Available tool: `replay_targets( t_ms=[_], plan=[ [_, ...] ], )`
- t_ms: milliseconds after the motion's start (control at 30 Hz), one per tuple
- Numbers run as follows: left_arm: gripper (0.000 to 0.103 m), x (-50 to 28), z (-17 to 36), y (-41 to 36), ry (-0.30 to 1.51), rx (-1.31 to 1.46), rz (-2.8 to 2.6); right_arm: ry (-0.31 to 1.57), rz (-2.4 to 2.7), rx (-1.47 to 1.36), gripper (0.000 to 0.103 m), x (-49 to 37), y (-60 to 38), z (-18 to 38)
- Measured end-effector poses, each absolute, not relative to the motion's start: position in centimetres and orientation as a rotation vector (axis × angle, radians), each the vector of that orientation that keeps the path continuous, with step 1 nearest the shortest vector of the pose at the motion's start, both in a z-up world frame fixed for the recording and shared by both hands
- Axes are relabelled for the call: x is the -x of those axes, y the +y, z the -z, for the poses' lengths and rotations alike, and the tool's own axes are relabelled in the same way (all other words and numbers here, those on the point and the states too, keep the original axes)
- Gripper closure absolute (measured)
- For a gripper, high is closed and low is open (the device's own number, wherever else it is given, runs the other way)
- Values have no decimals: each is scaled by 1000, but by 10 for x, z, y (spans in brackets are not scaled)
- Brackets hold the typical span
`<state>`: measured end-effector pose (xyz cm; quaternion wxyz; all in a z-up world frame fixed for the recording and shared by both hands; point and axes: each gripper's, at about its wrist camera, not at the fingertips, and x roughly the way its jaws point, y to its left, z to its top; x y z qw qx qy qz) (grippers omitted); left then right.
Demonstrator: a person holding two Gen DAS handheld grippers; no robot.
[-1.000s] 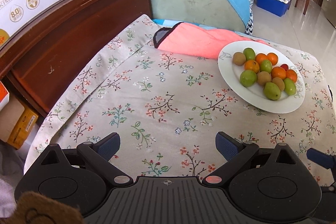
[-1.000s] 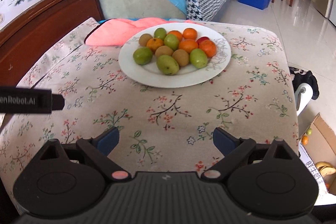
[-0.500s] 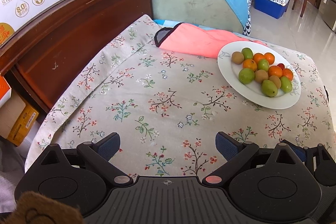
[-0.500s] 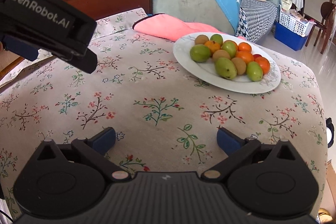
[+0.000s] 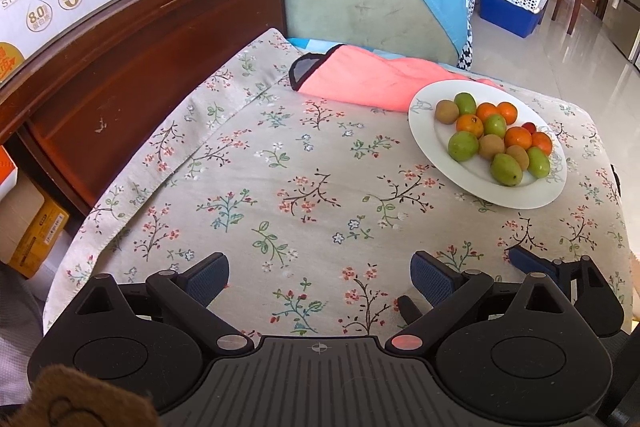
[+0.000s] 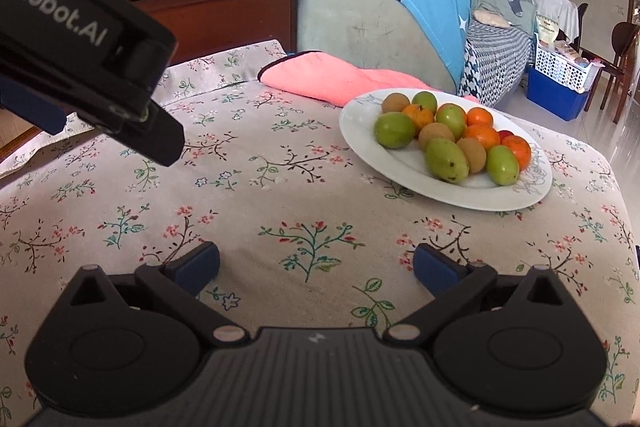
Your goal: Organize fruits
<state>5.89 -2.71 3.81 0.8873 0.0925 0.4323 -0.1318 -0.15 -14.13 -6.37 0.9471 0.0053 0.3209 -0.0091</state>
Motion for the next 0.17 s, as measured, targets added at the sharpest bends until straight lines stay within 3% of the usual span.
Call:
replay_targets(
  t_ms=[167],
  plan=[
    [4, -58, -39, -27, 898, -189, 277, 652, 20, -10, 1, 1, -140, 64]
  ],
)
